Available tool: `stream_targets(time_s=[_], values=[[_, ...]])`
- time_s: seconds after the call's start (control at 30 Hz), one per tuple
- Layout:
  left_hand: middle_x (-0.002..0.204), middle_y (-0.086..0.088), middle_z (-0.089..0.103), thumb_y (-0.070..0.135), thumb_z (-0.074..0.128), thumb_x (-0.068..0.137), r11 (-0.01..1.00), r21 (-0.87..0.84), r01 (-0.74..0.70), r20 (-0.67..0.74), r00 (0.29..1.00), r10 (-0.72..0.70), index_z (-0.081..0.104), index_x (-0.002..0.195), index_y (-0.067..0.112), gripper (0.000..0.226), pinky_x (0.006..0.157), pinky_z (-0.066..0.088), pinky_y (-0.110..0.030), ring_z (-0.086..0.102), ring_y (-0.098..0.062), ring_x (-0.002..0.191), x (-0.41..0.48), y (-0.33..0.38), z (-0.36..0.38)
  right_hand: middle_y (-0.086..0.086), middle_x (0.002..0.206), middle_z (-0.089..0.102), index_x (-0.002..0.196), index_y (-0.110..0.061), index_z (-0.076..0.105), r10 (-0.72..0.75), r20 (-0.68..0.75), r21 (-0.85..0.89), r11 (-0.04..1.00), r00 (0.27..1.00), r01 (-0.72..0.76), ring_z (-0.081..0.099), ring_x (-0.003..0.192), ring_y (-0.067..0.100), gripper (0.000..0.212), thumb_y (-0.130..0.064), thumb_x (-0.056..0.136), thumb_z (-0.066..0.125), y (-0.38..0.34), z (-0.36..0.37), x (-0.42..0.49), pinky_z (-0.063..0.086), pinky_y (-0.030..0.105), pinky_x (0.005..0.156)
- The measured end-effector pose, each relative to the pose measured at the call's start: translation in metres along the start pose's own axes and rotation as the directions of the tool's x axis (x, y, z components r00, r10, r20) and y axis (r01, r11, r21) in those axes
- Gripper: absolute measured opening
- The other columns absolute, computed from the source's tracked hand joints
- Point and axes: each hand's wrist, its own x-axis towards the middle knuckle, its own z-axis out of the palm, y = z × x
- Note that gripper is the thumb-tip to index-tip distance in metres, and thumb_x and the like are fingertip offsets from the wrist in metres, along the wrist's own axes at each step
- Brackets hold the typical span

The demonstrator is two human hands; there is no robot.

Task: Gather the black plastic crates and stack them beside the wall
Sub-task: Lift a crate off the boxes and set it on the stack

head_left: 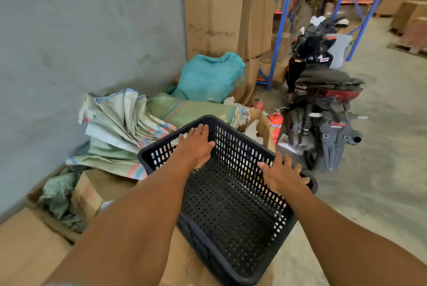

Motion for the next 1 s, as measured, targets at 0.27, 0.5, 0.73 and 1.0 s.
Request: stream_targets(time_s=[0.27,0.5,0.73,1.0], values=[[0.163,-0.006,0.007,0.042,0.026,0.103,0.977,0.061,-0.204,0.023,0.979,0.203,0.005,0.156,0.010,0.065,0.114,0.018,-0.058,0.013,-0.026,0.148,0.070,-0.066,0.010,0.003,0.164,0.000,0.156,-0.021,0.004,0.279,-0.078,0.070,0.959,0.957,-0.274,0.003,0.147,0.041,0.076,-0.061,0.096,0.029,-0.014,0.030,-0.004,0.011,0.067,0.111],[0.158,-0.007,0.022,0.043,0.035,0.100,0.929,0.196,-0.313,0.034,0.949,0.312,0.017,0.153,0.012,0.064,0.109,0.022,-0.059,0.024,-0.030,0.142,0.107,-0.128,0.022,0.002,0.163,-0.013,0.155,-0.020,-0.003,0.521,-0.133,0.098,0.854,0.843,-0.512,-0.001,0.148,0.040,0.080,-0.059,0.096,0.034,-0.012,0.088,-0.071,0.011,0.067,0.112],[0.157,-0.016,0.014,0.012,0.061,0.088,0.931,0.156,-0.329,0.190,0.935,0.298,0.008,0.152,-0.001,0.084,0.103,0.039,-0.051,0.044,-0.043,0.128,0.122,-0.151,0.046,0.013,0.162,-0.009,0.153,-0.007,-0.015,0.586,-0.187,0.152,0.811,0.789,-0.566,0.046,0.127,0.048,0.098,-0.004,0.089,0.059,-0.013,0.118,-0.105,0.043,0.050,0.097],[0.128,-0.029,0.041,0.004,0.071,0.079,0.916,0.151,-0.373,0.072,0.928,0.366,0.017,0.148,0.001,0.089,0.082,0.048,-0.054,0.056,-0.051,0.104,0.141,-0.164,0.066,0.022,0.144,0.032,0.154,-0.020,-0.007,0.614,-0.291,0.154,0.787,0.734,-0.598,0.056,0.108,0.049,0.093,0.000,0.089,0.057,-0.009,0.120,-0.094,0.049,0.053,0.085]])
